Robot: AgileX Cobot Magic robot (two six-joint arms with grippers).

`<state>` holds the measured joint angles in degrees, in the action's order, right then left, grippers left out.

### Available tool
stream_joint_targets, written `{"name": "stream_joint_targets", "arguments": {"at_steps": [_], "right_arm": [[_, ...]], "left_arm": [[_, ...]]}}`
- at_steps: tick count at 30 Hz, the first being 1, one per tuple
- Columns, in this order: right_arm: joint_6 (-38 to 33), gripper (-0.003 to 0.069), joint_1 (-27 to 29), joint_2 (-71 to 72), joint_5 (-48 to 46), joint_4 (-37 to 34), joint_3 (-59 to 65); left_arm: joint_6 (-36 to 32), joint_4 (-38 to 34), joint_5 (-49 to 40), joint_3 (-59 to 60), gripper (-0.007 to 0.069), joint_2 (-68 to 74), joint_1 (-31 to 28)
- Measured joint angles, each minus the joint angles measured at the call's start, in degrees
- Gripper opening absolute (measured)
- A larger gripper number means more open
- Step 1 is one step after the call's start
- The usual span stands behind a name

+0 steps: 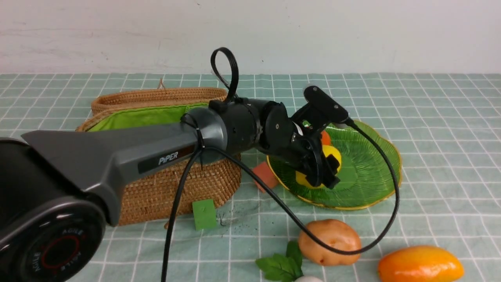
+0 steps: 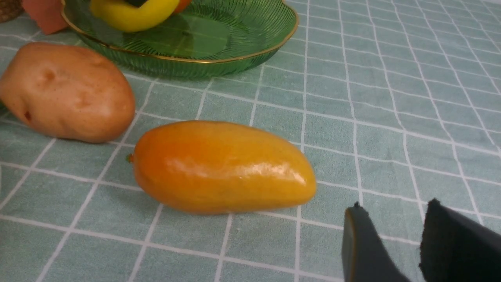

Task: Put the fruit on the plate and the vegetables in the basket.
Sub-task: Grab a lemon with your left arm and place it on the plate on the right

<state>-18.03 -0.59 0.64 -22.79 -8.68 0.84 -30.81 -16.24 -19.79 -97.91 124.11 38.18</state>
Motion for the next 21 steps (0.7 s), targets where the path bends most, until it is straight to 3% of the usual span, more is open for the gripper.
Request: {"name": "stream_joint_targets", "arguments": {"at_steps": [15,21], "right_arm": [[0.0,0.0241,0.0,0.0,0.0,0.0,0.0],[0.0,0.0241,0.0,0.0,0.0,0.0,0.0]], "left_arm": [[2.3,3.1,-10.8,-0.1,0.0571,-8.7,-0.6],[5.3,1.8,-6.0,-0.3,0.0572,-13.5,-0.9]]}}
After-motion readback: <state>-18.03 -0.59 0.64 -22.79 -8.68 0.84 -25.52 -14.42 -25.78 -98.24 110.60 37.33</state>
